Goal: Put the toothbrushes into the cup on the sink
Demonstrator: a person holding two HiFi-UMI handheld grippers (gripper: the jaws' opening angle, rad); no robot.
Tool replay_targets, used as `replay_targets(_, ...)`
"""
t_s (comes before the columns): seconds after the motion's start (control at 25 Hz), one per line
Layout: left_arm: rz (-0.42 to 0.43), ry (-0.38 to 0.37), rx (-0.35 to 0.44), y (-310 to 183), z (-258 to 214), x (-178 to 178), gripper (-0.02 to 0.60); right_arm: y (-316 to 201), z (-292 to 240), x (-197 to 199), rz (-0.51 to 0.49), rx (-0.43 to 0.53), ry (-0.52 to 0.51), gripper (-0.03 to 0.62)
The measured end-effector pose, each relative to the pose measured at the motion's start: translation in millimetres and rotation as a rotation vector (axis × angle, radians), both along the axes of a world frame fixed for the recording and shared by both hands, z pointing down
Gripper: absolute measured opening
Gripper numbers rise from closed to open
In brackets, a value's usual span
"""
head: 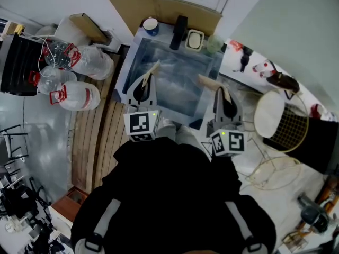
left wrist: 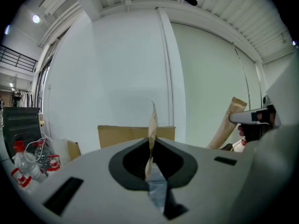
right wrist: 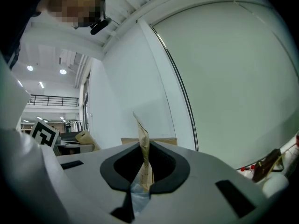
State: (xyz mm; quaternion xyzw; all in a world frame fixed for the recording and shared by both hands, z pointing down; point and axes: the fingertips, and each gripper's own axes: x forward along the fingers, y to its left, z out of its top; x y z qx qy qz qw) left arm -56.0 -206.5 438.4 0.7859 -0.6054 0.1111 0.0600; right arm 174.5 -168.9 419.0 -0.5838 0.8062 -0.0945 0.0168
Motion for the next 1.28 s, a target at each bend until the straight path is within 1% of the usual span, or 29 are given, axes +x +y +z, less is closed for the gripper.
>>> replay_targets(0.08, 0.000, 0.009, -0.006, -11, -2, -1, 0.023, -3, -1, -1, 0.001, 0.002, -0.004, 0.028)
replay_targets(0.24, 0.000, -0.021, -0.011, -34, -1, -10, 0.023, -12, -4, -3, 0.006, 0.009, -0.007, 0.028)
replay_targets(0.6, 0.006, -0.029, 0.033, -83, -15, -18, 0.023, -27, 3, -3, 0.032, 0.003, -0.011, 0.028)
replay_targets(0.88, 0.001, -0.050, 0.040, -116, -9, -33, 0.022, -35, 6, -7, 0.049, -0.007, -0.007, 0.028)
replay_targets(1.12, -0.019, -0.031, 0.039, -154, 1, -49, 0.023, -39, 13, -10, 0.064, -0.019, 0.008, 0.028)
replay_targets(1.28, -0.017, -0.023, 0.027, -179, 10, -53, 0.023, -42, 13, -10, 0.071, -0.024, 0.012, 0.028)
